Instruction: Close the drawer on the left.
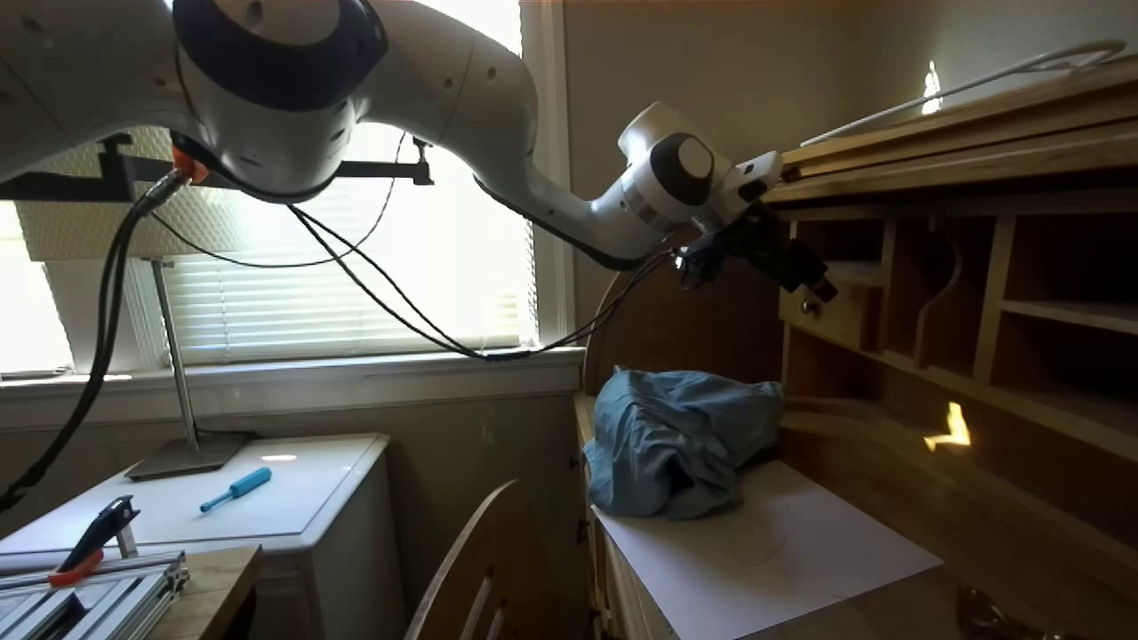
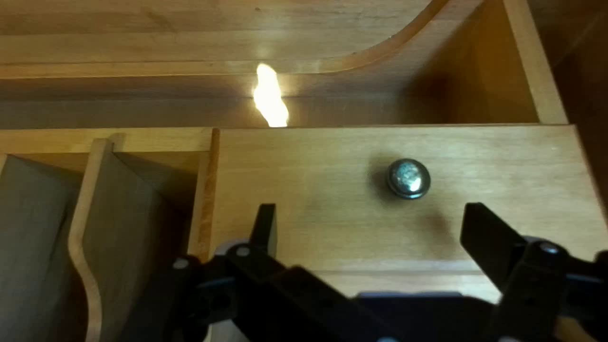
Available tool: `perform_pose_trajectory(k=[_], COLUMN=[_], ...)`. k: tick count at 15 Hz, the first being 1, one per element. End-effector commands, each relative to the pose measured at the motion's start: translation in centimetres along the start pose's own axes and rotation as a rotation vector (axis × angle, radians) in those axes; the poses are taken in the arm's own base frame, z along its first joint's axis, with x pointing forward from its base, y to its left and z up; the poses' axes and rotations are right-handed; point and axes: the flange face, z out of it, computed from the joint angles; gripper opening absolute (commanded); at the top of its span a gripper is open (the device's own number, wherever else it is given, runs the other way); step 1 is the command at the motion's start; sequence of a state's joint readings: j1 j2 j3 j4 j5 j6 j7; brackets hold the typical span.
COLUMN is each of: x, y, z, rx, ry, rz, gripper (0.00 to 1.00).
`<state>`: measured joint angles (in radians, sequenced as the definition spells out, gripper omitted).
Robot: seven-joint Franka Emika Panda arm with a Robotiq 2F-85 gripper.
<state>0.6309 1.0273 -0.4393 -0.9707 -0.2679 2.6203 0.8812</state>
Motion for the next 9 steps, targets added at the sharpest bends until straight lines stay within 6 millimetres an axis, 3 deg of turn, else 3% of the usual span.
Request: perform_pose_trajectory(k=[1,5,9], x=[0.9,1.6,2.8], y=[-0.3,-0.5,1.2], z=[-5.8,-11.9,-17.0], rx=[-0.093,-0.095,-0.080], ry=[-0.144,-0.318,-0.475], rz=[-0.014,-0.102,-0.183], gripper=[1.00,1.00,1.00])
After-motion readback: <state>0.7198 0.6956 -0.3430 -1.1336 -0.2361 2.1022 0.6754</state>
